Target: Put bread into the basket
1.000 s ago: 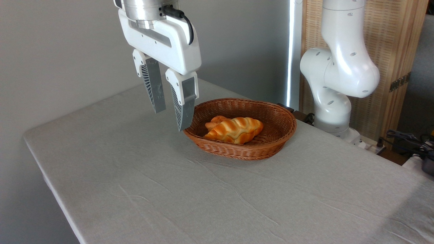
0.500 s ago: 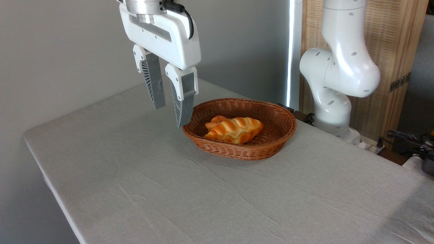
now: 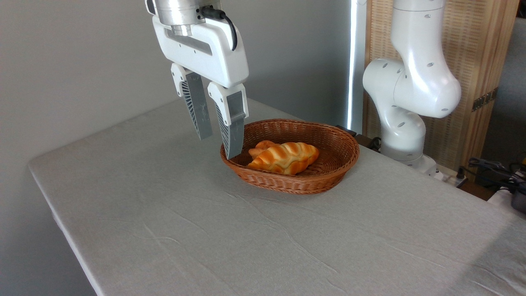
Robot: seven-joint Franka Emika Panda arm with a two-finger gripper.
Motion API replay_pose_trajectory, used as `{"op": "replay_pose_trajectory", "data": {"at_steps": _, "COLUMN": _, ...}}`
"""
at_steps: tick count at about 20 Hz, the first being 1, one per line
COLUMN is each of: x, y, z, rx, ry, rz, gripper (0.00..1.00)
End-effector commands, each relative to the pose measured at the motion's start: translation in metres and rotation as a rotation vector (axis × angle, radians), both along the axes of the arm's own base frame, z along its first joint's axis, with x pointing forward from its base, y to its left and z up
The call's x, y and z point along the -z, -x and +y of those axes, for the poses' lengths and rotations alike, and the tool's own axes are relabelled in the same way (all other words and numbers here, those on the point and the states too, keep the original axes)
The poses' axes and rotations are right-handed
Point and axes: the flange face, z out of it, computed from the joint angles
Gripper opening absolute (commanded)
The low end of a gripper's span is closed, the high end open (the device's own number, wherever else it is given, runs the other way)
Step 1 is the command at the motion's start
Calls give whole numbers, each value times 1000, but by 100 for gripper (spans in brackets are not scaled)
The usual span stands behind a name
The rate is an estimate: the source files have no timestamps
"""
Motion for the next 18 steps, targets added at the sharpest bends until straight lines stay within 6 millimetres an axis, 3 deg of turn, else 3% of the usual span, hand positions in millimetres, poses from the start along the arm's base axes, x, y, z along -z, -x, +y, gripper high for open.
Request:
{"op": "replay_pose_trajectory", "data": {"at_steps": 1, "x": 0, "y": 8, "z": 1, "rx": 1, "ry": -11, "rz": 13, "gripper": 100}}
{"op": "replay_pose_trajectory", "data": {"at_steps": 18, "x": 0, "y": 12, "z": -1, "rx": 1, "ry": -15, "rz": 24, "gripper": 100}}
